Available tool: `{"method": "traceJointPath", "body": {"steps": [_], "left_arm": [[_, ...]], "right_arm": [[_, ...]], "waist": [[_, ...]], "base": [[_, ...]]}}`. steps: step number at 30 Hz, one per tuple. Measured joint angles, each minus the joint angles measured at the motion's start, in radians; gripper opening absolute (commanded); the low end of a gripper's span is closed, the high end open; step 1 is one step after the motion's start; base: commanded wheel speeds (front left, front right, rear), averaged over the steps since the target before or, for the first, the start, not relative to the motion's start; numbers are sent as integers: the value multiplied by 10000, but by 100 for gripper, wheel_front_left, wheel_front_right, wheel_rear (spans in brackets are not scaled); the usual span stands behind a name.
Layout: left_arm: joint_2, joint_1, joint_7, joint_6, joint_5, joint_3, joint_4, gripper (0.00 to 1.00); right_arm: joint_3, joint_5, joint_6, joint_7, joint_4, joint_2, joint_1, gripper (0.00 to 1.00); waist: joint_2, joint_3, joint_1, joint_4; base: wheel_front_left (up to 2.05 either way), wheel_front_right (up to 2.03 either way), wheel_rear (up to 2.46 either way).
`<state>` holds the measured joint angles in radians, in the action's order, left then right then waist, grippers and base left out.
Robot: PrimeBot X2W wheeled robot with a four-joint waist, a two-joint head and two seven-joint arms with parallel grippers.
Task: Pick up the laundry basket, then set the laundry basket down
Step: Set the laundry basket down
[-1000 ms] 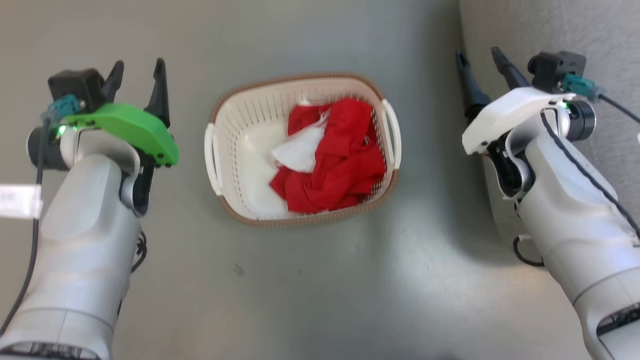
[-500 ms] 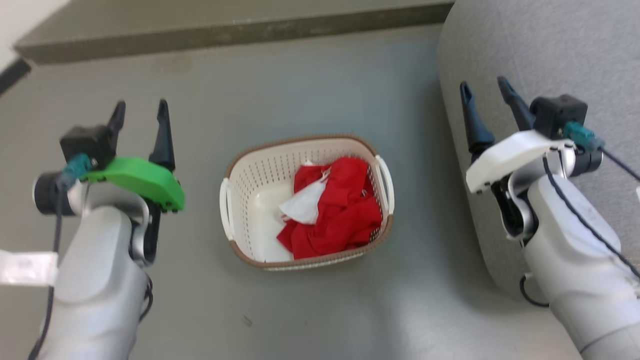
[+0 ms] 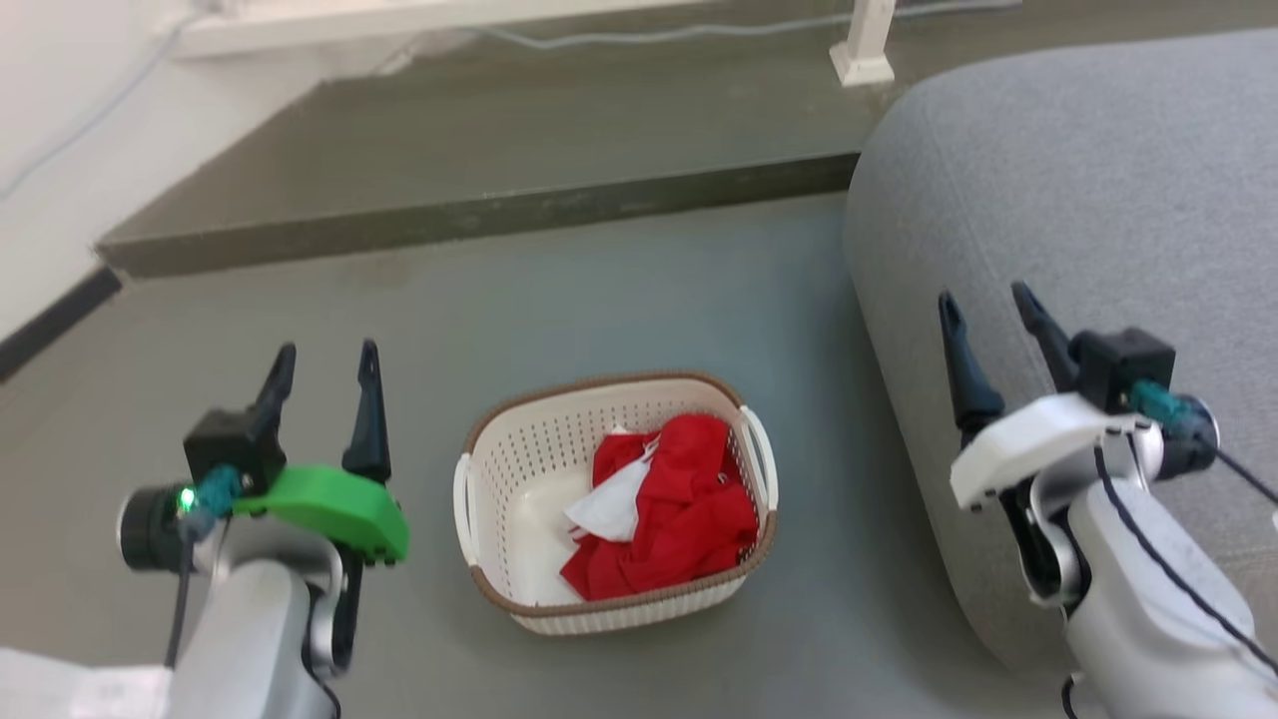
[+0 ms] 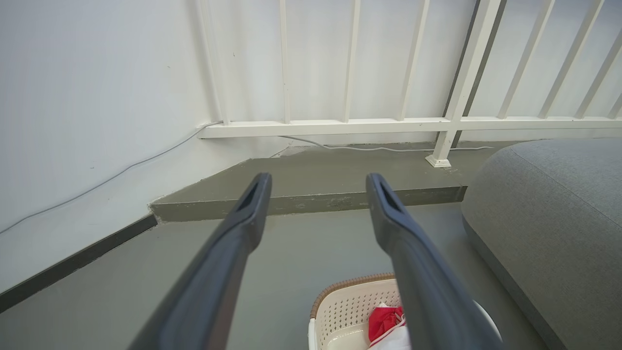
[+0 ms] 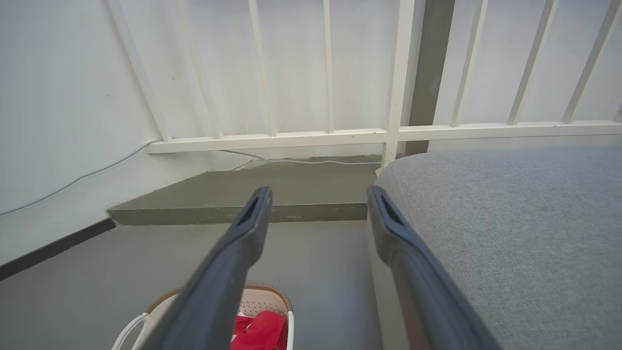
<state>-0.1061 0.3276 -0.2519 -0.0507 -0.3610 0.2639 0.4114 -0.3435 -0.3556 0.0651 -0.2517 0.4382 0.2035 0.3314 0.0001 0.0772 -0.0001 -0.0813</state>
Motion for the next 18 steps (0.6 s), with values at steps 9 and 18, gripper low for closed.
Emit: {"method": "traceJointPath", "body": {"steps": [9,18], "left_arm": [[12,-1576,0,-286,173,-42,-970,100],[42,-2733,0,-418,261,-178,-1716,100]], "right_arm": [[-27,201,81,0,-610,46,-1208,100],[73,336,174,0,-1300,52,-1924,100]], "waist": [[0,-716,0,-20],[0,-848,0,-12]], "base": [[0,0,0],[0,0,0]]}}
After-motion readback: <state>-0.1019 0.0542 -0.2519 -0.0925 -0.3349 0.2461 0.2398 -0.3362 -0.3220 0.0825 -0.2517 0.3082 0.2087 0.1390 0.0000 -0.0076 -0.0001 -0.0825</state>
